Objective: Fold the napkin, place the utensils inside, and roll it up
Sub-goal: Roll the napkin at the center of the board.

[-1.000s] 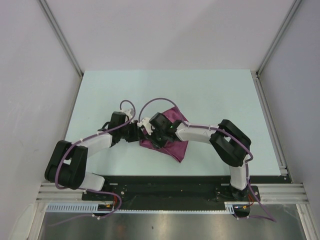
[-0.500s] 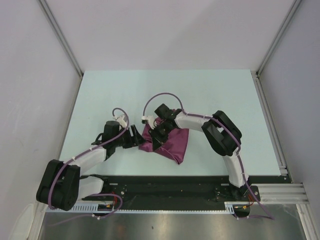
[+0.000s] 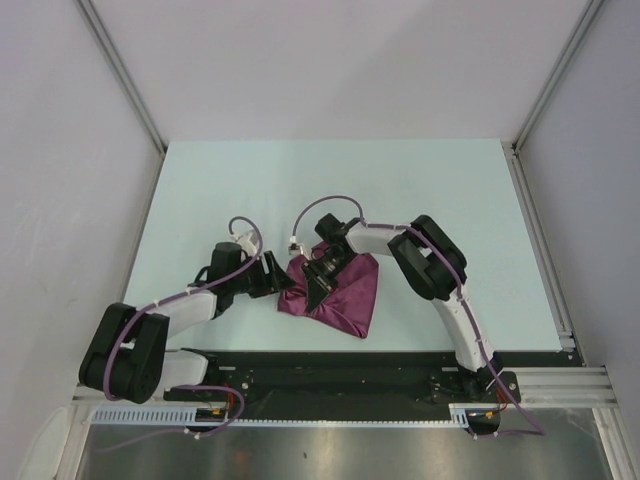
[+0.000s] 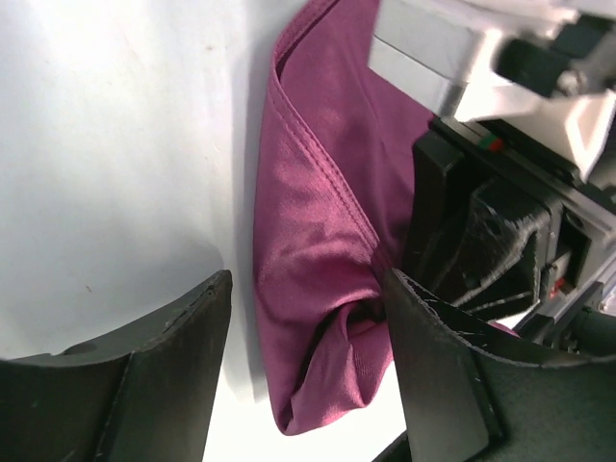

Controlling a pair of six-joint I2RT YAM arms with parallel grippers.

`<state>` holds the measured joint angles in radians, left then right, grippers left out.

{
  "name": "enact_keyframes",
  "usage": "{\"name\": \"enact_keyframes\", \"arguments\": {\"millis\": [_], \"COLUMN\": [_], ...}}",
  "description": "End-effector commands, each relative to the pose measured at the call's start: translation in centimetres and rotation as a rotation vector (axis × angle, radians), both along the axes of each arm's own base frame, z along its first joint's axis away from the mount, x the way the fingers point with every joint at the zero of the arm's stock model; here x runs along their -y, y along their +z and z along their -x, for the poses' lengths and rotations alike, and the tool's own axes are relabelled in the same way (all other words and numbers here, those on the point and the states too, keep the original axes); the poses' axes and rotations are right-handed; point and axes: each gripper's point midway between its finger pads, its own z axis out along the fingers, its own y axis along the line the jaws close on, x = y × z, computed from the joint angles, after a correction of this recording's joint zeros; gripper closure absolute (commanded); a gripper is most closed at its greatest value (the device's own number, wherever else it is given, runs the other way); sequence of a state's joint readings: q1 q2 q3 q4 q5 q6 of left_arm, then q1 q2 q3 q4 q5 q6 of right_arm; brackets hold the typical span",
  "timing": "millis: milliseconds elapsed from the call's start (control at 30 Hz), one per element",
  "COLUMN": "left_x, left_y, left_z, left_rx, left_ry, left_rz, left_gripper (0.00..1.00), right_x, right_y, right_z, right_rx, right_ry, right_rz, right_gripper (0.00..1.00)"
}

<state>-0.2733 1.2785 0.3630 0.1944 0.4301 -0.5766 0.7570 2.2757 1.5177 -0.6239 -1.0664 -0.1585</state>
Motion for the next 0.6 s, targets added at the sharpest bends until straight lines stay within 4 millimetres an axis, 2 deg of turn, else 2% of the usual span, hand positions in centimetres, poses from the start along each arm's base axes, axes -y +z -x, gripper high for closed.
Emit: {"name": "enact_keyframes", "arguments": {"millis": [0, 267, 367, 567], "left_x": [0.5, 1.2, 1.4, 1.6], "left_y": [0.1, -0.3, -0.1, -0.4], "left_z": [0.6, 2.4, 2.9, 3.3], "left_rx": [-0.013, -0.057, -0.053, -0.066], "left_ry": [-0.029, -0.068, -0.074, -0.084], "left_rz": [0.036, 0.080, 0.094, 0.105], "left_gripper": [0.32, 0.34, 0.37, 0.56], "right_x": [1.1, 1.3, 1.3, 1.4], "right_y": [-1.6, -2.3, -2.5, -2.8], "right_z": [1.3, 0.7, 0.5, 0.3], "right_rx": [-0.097, -0.114, -0.115, -0.116], "right_ry": [0.009, -0.003, -0.007, -0.012], "right_rz": [0.082, 0.100, 0.106, 0.115], "right_gripper": [0.86, 0.86, 0.85, 0.85]}}
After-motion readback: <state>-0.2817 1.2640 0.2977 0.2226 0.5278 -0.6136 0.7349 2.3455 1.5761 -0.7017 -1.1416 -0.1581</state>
